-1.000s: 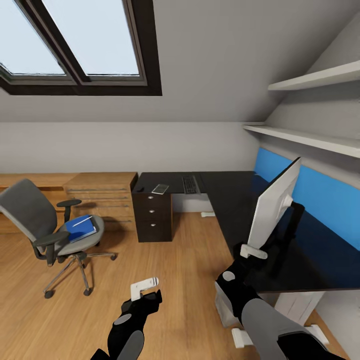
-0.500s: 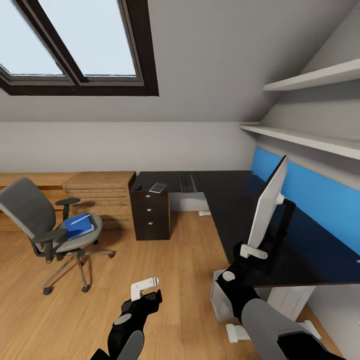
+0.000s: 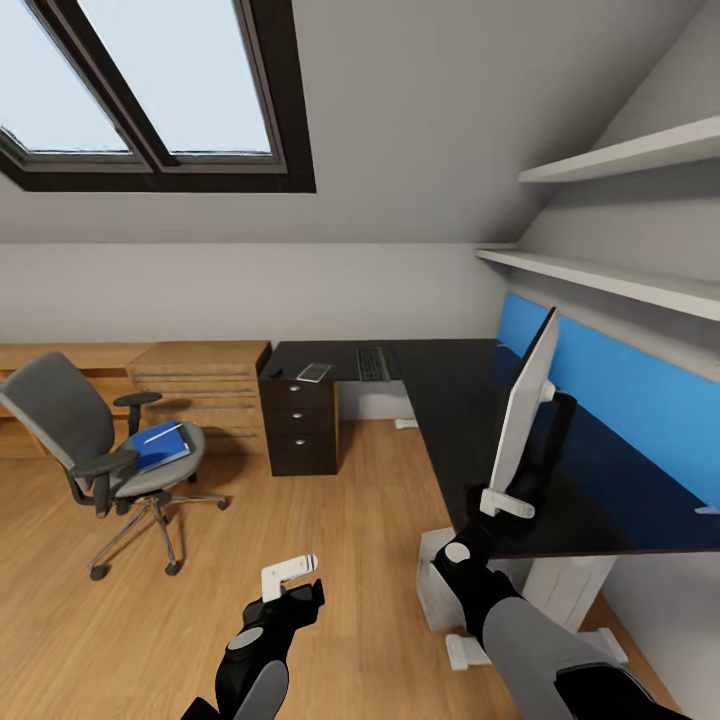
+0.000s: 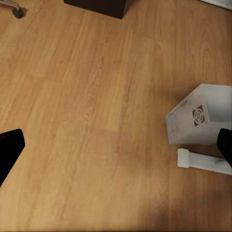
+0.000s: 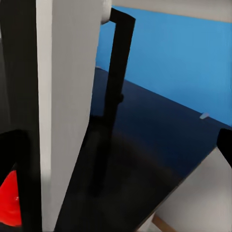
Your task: In the bedroom, organize the workspace by keeping the computer under the desk, ensuring the monitor is on the desk, placing the keyboard on the desk next to the monitor, placing the mouse on the desk next to the keyboard, moving the folder from the swivel chair onto the desk next to the mouse, stacking the notebook on top of the folder with the pen on top of the notebook, and positioning the swivel chair next to the desk.
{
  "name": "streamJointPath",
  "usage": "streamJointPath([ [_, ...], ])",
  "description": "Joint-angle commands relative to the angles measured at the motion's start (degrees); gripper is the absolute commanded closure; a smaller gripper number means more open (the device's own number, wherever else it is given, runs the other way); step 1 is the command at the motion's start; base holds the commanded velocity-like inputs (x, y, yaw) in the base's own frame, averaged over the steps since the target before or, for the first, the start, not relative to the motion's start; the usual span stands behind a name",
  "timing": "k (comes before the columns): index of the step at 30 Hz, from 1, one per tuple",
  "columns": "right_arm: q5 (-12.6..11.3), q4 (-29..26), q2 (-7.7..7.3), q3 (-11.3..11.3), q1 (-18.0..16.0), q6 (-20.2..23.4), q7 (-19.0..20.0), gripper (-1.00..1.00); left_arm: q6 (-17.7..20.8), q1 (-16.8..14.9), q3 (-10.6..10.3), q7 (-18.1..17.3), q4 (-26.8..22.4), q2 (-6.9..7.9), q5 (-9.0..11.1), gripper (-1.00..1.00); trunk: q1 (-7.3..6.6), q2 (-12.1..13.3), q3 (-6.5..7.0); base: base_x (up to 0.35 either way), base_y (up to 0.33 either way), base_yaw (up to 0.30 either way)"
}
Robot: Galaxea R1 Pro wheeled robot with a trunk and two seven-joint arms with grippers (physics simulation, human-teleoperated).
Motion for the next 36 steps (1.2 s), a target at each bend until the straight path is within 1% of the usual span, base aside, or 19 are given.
streamJointPath([
  [1,-0.01,0.08,0.0,0.21,-0.06,-0.2,-0.29,-1.0,0.15,-0.06,-0.06,0.44,-0.08,0.02,0.34,-1.0,0.0,-0.06,-0.08,-0.029,-0.018,0.0],
  [6,0.01,0.08,0.03,0.22,-0.06,-0.2,-0.27,-1.0,0.13,-0.06,-0.06,0.44,-0.08,-0.01,0.35,-1.0,0.0,-0.06,-0.08,-0.049,-0.008,0.0],
  [13,0.07,0.08,0.03,0.22,-0.06,-0.2,-0.27,-1.0,0.2,-0.05,-0.06,0.44,-0.01,-0.01,0.44,-1.0,0.0,-0.06,-0.08,-0.299,-0.004,0.0],
  [17,0.12,0.1,-0.03,0.21,-0.06,-0.2,0.07,-1.0,0.18,-0.06,-0.08,0.42,0.34,0.0,0.43,-1.0,0.0,-0.06,-0.08,-0.311,-0.103,0.0],
  [22,0.64,0.18,-0.41,0.21,-0.06,-0.18,1.55,-1.0,0.1,-0.06,-0.23,0.25,3.97,-0.37,0.23,-1.0,0.0,-0.06,-0.08,-0.222,-0.252,0.0],
  [23,0.51,0.12,-1.05,0.1,-0.06,-0.07,3.04,-1.0,0.07,-0.06,-0.17,0.17,4.69,-0.46,0.17,-1.0,0.0,-0.06,-0.08,-0.141,-0.309,0.0],
  [24,-0.96,0.01,-4.85,-0.69,-0.06,0.34,10.97,-1.0,0.05,-0.06,-0.05,0.11,5.45,-0.48,0.05,-1.0,0.0,-0.06,-0.08,-0.109,-0.322,0.0],
  [25,-2.45,0.01,-6.2,-1.18,-0.06,0.43,14.85,-1.0,0.05,-0.06,0.01,0.1,5.55,-0.46,0.04,-1.0,0.0,-0.06,-0.08,-0.086,-0.327,0.0],
  [26,-3.38,-0.01,-6.89,-1.44,-0.06,0.46,17.04,-1.0,0.05,-0.06,0.05,0.1,5.59,-0.45,0.03,-1.0,0.0,-0.06,-0.08,-0.068,-0.33,0.0],
  [27,-9.3,-0.07,-10.91,-2.22,-0.06,1.86,30.3,-1.0,0.04,-0.06,0.21,0.06,5.68,-0.41,0.03,-1.0,0.0,-0.06,-0.08,0.091,-0.293,0.0],
  [28,-12.01,-0.03,-12.73,-2.41,-0.06,3.09,36.13,-1.0,0.04,-0.06,0.24,0.06,5.69,-0.37,0.06,-1.0,0.0,-0.06,-0.08,0.166,-0.245,0.0],
  [32,-17.82,0.09,-16.0,-2.68,-0.06,5.16,47.52,-1.0,0.1,-0.06,0.41,0.03,5.71,-0.3,0.08,-1.0,0.0,-0.06,-0.08,0.227,-0.174,0.0],
  [33,-20.38,0.14,-17.29,-2.73,-0.06,5.71,52.48,-1.0,0.11,-0.06,0.67,0.05,5.68,-0.3,0.07,-1.0,0.0,-0.06,-0.08,0.279,-0.081,0.0],
  [36,-22.96,0.21,-18.71,-2.75,-0.06,6.16,58.08,-1.0,0.08,-0.06,1.18,0.07,5.64,-0.3,0.04,-1.0,0.0,-0.06,-0.08,0.293,-0.053,0.0],
])
